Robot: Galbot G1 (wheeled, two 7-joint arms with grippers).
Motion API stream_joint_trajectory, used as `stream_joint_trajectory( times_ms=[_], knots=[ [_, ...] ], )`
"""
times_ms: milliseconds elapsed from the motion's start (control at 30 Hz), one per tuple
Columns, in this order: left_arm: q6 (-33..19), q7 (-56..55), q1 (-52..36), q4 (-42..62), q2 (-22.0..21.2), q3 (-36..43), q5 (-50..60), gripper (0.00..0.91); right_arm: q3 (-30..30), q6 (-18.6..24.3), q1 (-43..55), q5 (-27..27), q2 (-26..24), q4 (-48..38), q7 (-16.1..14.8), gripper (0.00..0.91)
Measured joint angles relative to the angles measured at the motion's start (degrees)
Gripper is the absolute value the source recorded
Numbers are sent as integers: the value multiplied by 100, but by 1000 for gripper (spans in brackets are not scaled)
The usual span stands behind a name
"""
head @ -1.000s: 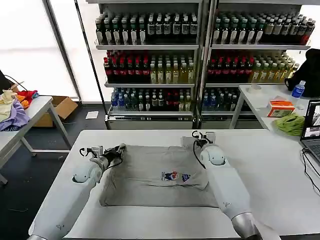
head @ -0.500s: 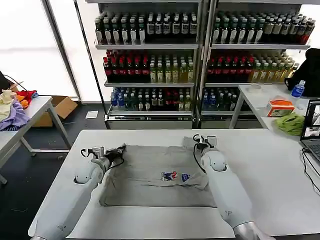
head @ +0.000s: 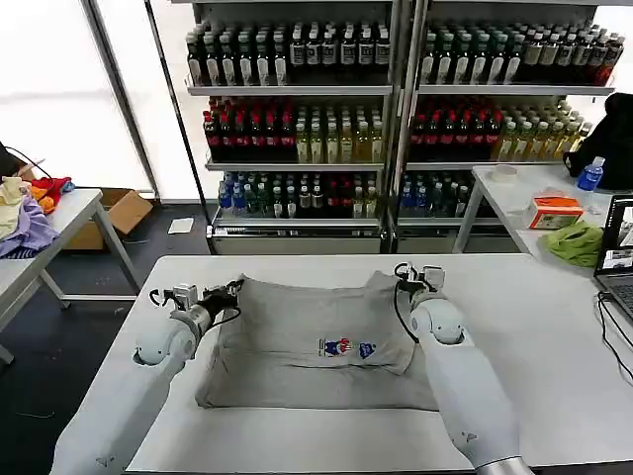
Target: Fold and organize the clothes.
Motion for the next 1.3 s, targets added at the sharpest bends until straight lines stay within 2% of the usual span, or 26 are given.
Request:
stream_joint_trajectory(
  times_ms=[433,900,1300],
  knots=[
    [-31,55,764,-1032,338,-439,-31,0,193,-165,-772,207,-284,1636,243,0],
    [-85,158,2160,-2097,379,-1265,132,0,656,-149,-2784,177,-460,3409,550,0],
    [-137,336,2864,-2207,296,-1442,398,0,742,85,-4259,-97,-406,4080,667,0]
  ],
)
